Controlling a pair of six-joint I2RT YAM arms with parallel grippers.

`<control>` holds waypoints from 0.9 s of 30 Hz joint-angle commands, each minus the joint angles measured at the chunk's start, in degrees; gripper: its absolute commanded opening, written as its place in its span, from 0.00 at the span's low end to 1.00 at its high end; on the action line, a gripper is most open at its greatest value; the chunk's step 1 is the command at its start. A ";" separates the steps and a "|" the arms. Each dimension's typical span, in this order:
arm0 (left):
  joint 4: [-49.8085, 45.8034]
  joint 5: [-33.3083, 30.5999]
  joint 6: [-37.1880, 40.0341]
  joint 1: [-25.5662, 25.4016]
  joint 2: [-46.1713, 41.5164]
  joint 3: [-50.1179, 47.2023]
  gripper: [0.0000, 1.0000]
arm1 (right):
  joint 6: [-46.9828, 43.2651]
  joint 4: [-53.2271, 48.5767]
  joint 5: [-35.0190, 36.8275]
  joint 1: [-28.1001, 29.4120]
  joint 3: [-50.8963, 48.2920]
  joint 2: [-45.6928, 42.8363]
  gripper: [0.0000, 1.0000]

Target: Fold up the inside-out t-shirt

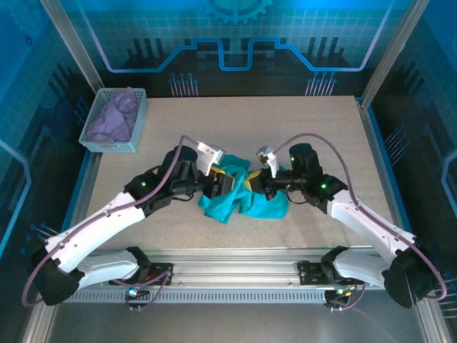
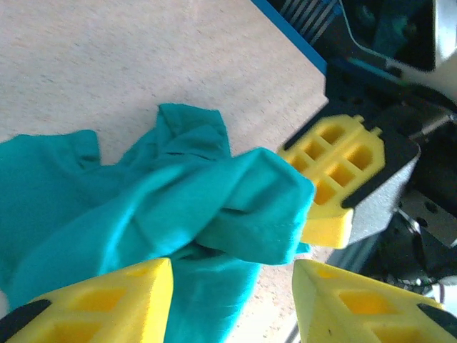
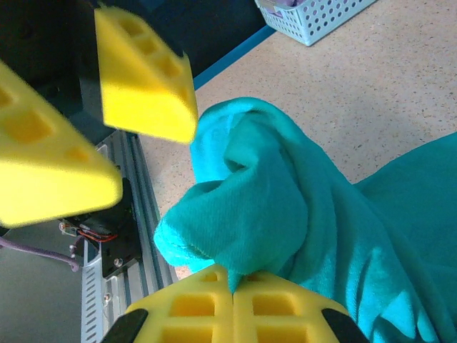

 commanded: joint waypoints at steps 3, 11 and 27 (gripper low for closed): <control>1.25 6.97 1.08 -0.78 2.15 3.12 0.48 | -0.94 -0.27 -0.37 -0.66 1.42 -0.55 0.00; 0.50 4.62 1.54 -0.78 6.64 5.64 0.50 | -0.68 0.04 -0.62 -0.65 0.88 -1.08 0.00; -6.95 9.04 -5.95 -0.38 7.40 13.38 0.00 | -11.84 -10.34 38.56 8.80 2.90 -5.49 0.05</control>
